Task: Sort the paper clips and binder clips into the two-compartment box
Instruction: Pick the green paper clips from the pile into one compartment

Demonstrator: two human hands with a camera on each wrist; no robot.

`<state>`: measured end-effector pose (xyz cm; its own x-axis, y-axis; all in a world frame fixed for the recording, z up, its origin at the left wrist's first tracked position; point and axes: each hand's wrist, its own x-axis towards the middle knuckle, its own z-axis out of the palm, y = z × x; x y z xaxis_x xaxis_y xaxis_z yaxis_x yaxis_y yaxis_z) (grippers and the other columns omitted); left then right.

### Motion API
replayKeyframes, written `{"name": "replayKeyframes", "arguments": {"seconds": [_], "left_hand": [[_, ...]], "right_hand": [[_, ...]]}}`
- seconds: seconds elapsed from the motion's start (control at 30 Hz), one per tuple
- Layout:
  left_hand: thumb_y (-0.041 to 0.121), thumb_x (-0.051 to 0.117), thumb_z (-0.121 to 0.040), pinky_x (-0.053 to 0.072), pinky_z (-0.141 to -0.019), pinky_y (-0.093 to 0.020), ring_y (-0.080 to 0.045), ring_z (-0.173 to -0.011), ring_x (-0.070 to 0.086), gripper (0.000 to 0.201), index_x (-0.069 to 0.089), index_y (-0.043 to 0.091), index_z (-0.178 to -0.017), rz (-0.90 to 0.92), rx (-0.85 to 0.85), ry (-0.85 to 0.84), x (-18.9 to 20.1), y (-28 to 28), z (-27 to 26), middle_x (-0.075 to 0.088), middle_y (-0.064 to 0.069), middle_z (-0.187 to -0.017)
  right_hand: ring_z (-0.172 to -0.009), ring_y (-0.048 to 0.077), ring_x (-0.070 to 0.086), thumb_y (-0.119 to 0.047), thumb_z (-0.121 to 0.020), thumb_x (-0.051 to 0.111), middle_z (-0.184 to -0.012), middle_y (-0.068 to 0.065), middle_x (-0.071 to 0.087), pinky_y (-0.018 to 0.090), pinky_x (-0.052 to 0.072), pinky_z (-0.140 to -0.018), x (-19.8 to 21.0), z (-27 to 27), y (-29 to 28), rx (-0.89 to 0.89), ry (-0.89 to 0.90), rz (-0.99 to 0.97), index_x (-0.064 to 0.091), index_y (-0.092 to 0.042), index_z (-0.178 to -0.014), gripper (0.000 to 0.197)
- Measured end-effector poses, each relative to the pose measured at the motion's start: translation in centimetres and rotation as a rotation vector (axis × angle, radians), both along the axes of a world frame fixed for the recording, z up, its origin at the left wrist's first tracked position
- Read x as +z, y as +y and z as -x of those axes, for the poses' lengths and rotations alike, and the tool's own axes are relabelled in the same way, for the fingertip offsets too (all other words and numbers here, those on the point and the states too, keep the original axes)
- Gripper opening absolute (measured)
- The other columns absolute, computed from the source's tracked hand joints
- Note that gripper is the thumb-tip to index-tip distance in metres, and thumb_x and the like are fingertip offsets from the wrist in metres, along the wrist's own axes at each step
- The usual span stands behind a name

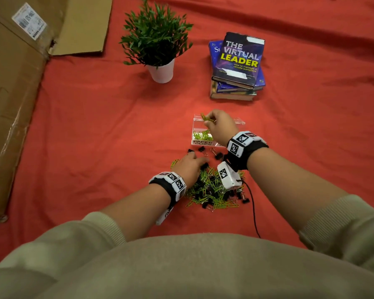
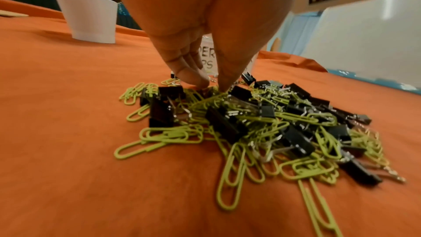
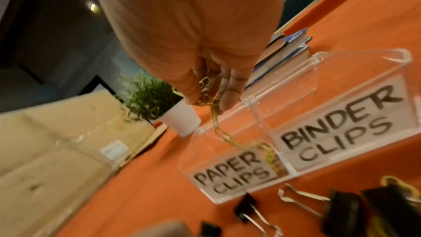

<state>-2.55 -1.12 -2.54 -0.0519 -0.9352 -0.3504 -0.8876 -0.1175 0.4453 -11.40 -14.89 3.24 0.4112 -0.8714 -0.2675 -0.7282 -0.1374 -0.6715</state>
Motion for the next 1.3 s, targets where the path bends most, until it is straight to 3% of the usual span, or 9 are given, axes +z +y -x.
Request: {"name": "replayKeyframes", "arguments": {"seconds": [0.13,0.33,0.5,0.63,0.8,0.97,1.13,1.23,1.3], "left_hand": [[0.006,0.049,-0.092,0.041,-0.067,-0.031,-0.027,-0.100,0.053,0.049,0.049,0.030,-0.135,0.007,-0.047,-0.018,-0.1,-0.5,0.1,0.049,-0.008,-0.111],[0.016,0.058,-0.089,0.049,-0.089,-0.042,-0.029,-0.110,0.054,0.034,0.051,0.012,-0.123,-0.005,0.017,0.050,0.1,-1.3,-0.2,0.051,-0.009,-0.121],[0.024,0.057,-0.092,0.048,-0.089,-0.025,-0.011,-0.094,0.053,0.030,0.054,0.014,-0.120,0.055,0.188,0.136,0.9,-1.2,-2.4,0.053,0.002,-0.110],[0.021,0.057,-0.092,0.051,-0.089,-0.031,-0.014,-0.092,0.055,0.031,0.056,0.015,-0.122,0.011,0.226,0.170,0.9,-1.0,-4.2,0.055,0.002,-0.103],[0.024,0.055,-0.094,0.046,-0.087,-0.026,-0.013,-0.093,0.054,0.031,0.058,0.014,-0.123,-0.003,0.213,0.146,0.8,-0.5,-5.0,0.056,0.000,-0.106],[0.022,0.054,-0.093,0.046,-0.087,-0.029,-0.018,-0.096,0.055,0.030,0.058,0.010,-0.120,0.003,0.335,0.111,0.4,0.1,-6.6,0.055,-0.004,-0.108],[0.025,0.052,-0.094,0.045,-0.099,-0.038,-0.025,-0.110,0.054,0.036,0.054,0.011,-0.127,-0.025,0.389,0.087,-0.1,0.8,-7.6,0.054,-0.008,-0.116],[0.022,0.055,-0.091,0.038,-0.106,-0.039,-0.026,-0.119,0.045,0.040,0.050,0.011,-0.129,0.067,0.425,-0.016,-0.1,1.1,-7.1,0.049,-0.009,-0.121],[0.018,0.056,-0.088,0.041,-0.100,-0.037,-0.024,-0.114,0.046,0.027,0.055,0.011,-0.114,0.126,0.408,-0.045,0.1,1.2,-6.3,0.050,-0.007,-0.114]], "right_hand": [[-0.098,0.021,0.061,-0.006,-0.092,0.052,-0.113,0.008,0.064,0.030,0.051,-0.084,-0.8,0.9,0.9,0.077,0.083,0.024,0.059,-0.009,-0.114,0.023],[-0.085,0.015,0.059,-0.004,-0.091,0.050,-0.110,0.004,0.058,0.023,0.053,-0.078,-1.4,4.1,3.8,0.082,0.085,0.111,0.061,-0.010,-0.112,0.024],[-0.075,0.012,0.059,-0.006,-0.092,0.051,-0.106,0.002,0.059,0.017,0.052,-0.064,-3.7,5.8,6.5,0.092,0.128,-0.005,0.063,-0.012,-0.106,0.019],[-0.090,0.011,0.052,-0.015,-0.089,0.058,-0.107,-0.003,0.051,0.024,0.048,-0.089,-5.1,5.6,8.0,0.195,0.153,-0.011,0.059,-0.015,-0.117,0.028],[-0.113,0.018,0.051,-0.015,-0.088,0.059,-0.124,0.004,0.050,0.033,0.045,-0.101,-5.6,4.3,8.0,0.166,0.102,0.048,0.054,-0.012,-0.120,0.033],[-0.116,0.022,0.046,-0.023,-0.090,0.059,-0.119,0.006,0.049,0.034,0.043,-0.103,-6.2,4.1,7.8,0.333,0.220,0.029,0.056,-0.009,-0.121,0.034],[-0.111,0.023,0.047,-0.008,-0.091,0.052,-0.113,0.007,0.052,0.031,0.040,-0.098,-6.5,5.8,7.5,0.284,0.232,0.056,0.059,-0.008,-0.115,0.026],[-0.114,0.021,0.044,-0.006,-0.086,0.052,-0.118,0.005,0.049,0.031,0.041,-0.101,-6.1,5.7,7.8,0.333,0.212,0.043,0.053,-0.010,-0.126,0.040],[-0.117,0.020,0.039,-0.008,-0.082,0.055,-0.126,0.004,0.044,0.032,0.039,-0.105,-5.8,5.3,8.0,0.442,0.246,0.038,0.044,-0.013,-0.136,0.056]]}}
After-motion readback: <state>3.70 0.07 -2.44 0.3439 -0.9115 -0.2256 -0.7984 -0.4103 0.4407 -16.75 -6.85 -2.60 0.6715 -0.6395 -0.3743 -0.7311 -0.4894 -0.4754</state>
